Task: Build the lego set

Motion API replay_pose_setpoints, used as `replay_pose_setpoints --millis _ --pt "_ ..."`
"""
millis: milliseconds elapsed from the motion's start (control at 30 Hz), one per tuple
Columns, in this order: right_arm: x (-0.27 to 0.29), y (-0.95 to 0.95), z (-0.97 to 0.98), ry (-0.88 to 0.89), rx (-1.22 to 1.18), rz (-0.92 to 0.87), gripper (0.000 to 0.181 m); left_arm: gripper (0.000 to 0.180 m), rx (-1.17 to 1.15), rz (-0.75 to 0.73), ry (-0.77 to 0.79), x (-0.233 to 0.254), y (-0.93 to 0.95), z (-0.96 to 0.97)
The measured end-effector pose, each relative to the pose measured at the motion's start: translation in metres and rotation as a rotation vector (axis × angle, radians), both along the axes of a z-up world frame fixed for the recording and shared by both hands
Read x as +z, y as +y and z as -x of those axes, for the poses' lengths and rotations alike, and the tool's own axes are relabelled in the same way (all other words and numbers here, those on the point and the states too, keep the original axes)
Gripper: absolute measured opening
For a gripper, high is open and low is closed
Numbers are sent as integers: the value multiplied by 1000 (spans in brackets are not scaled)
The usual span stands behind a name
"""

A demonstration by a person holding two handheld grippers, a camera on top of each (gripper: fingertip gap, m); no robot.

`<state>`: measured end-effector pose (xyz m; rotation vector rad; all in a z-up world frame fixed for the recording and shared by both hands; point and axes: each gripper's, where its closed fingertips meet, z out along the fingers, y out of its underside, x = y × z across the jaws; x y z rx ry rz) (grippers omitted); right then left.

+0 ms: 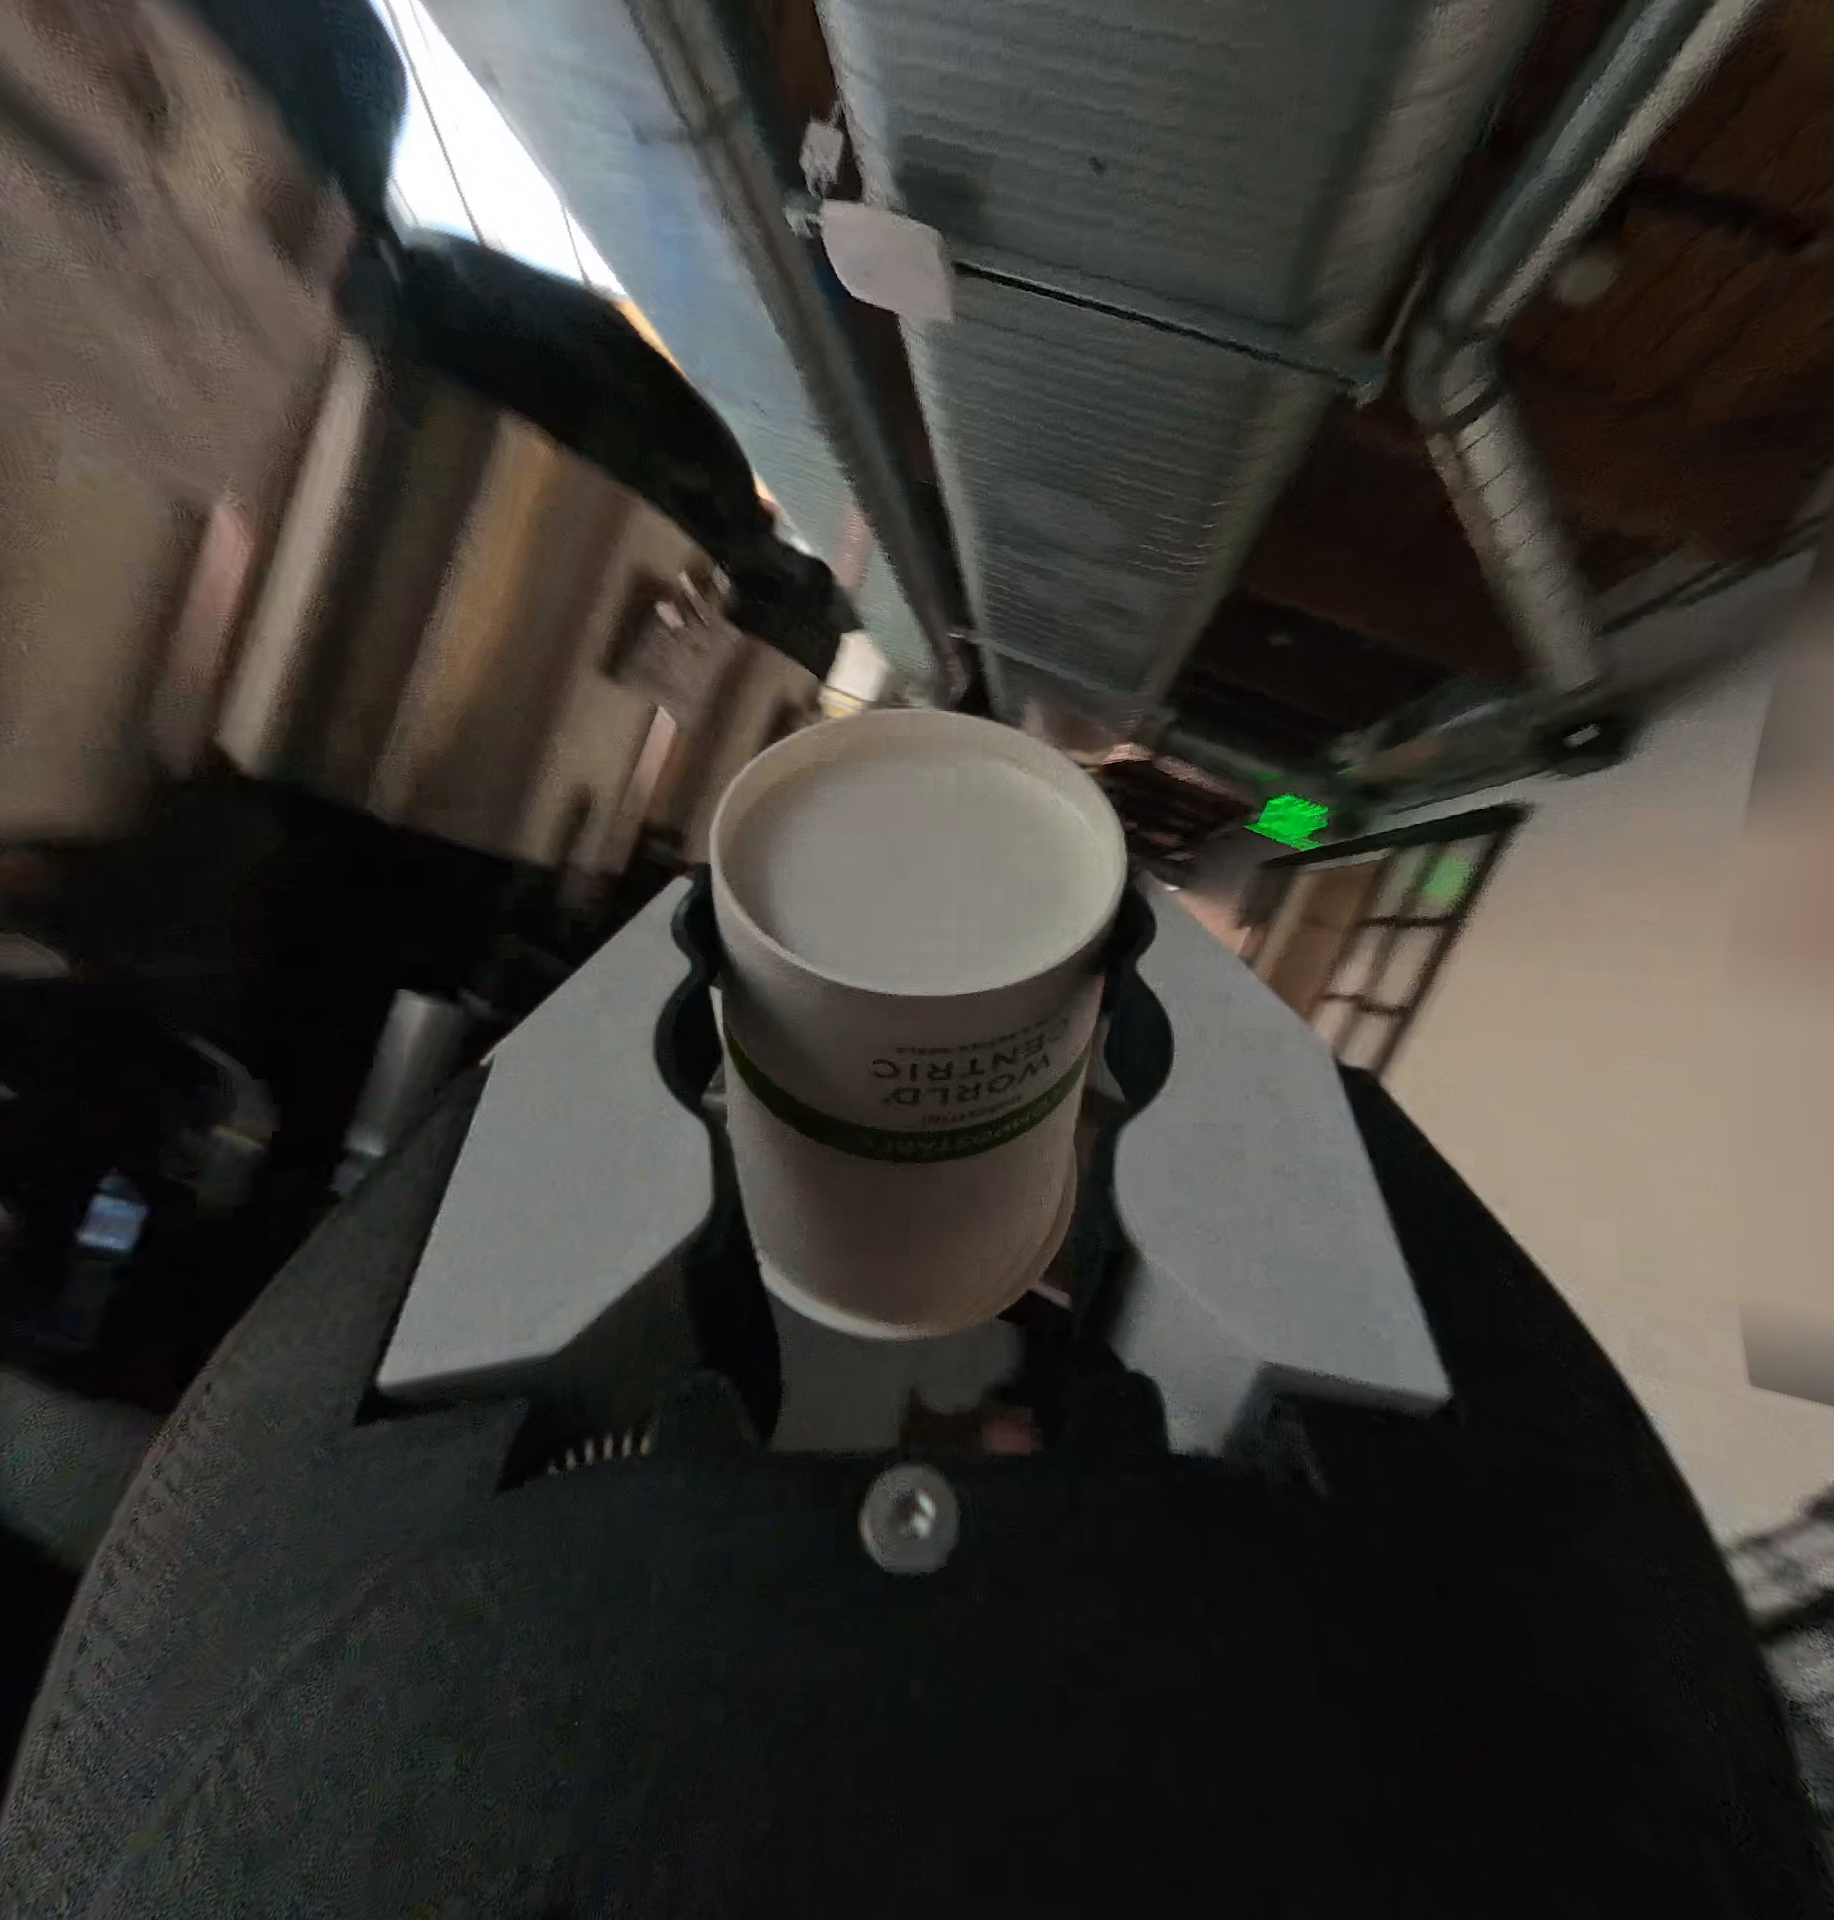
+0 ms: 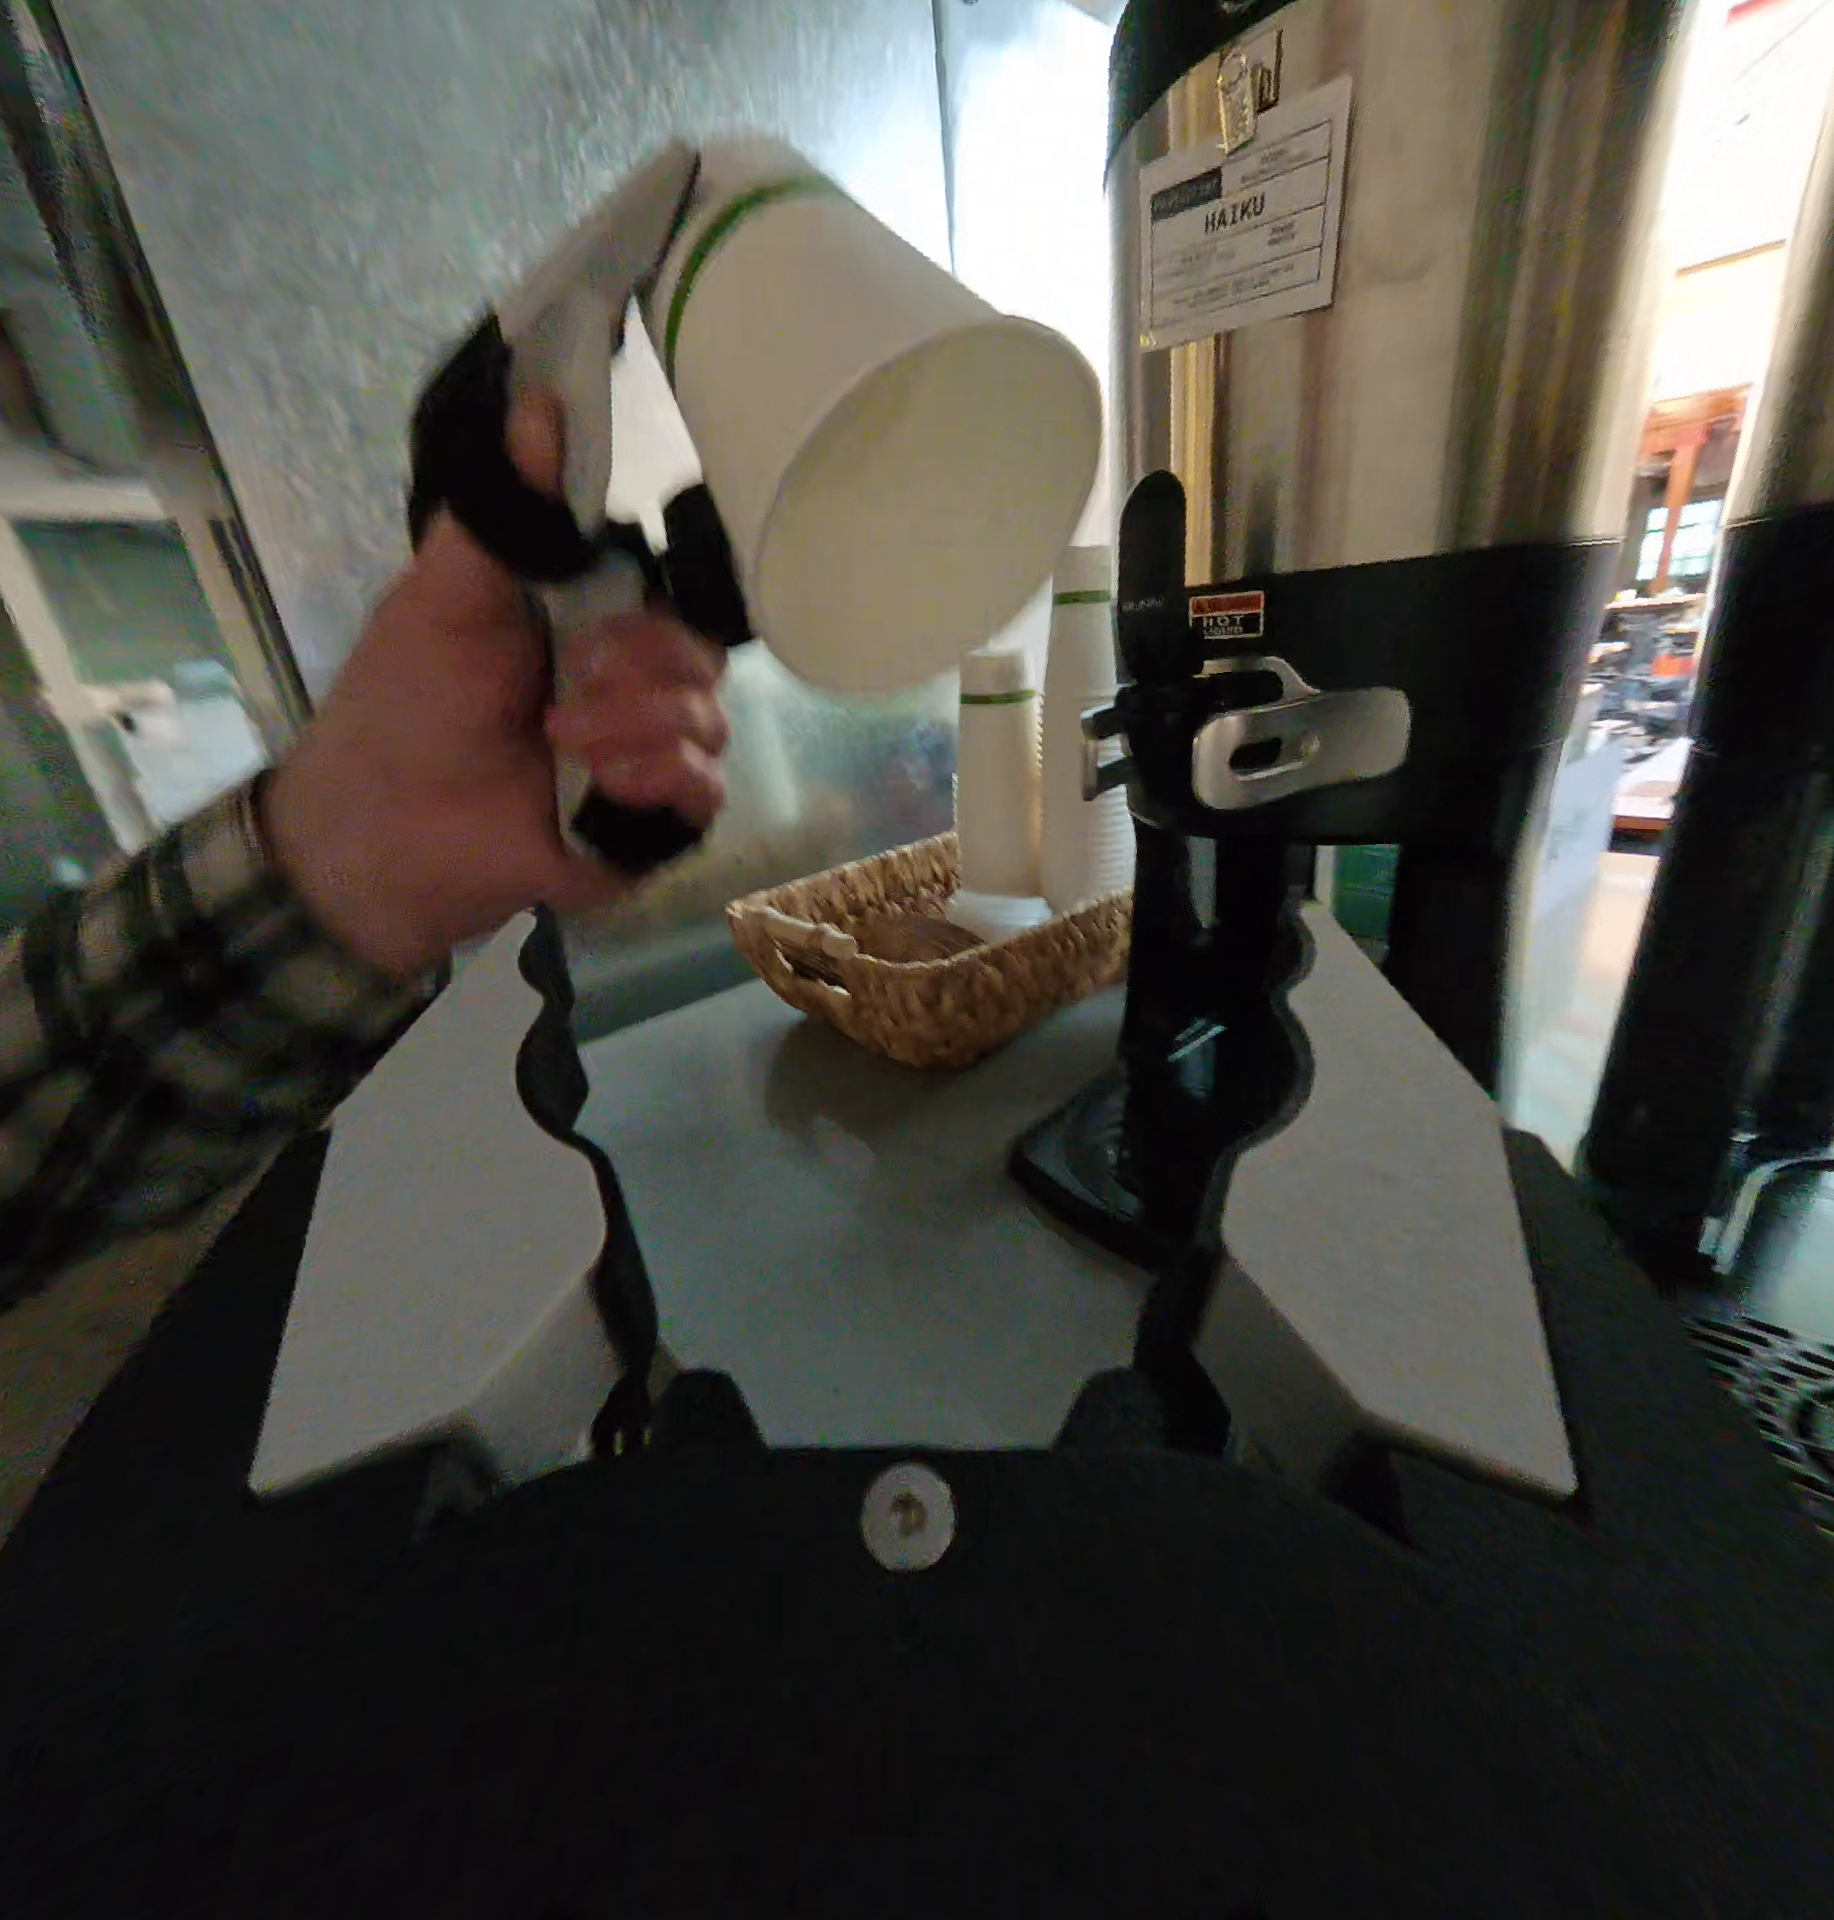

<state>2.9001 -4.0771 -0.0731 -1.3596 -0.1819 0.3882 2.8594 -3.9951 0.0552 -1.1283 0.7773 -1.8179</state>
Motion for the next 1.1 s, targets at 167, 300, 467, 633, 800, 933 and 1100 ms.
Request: replay_pose_setpoints --millis 167,300,467,633,800,933,1100 --pt "7 -3 -23 125 31 -70 134 73 -241 248 -9 -55 -47 -53" --pt "5 -17 -38 141 45 -89 116 73 -332 330 15 -84 -77 -84" --pt "-4 -40 -64 195 17 -89 110 73 -393 419 -5 -105 -99 -108" --pt "-11 -59 -94 238 -7 -85 106 74 -501 483 24 -126 -115 -133" --pt "-23 -63 -125 269 -46 -60 103 73 -569 487 96 -147 -119 -159" --pt "-35 -61 -159 263 -128 -1 103 77 -597 498 148 -168 -110 -180" --pt "-51 -56 -210 203 -210 145 101 78 -582 438 236 -192 -89 -199"
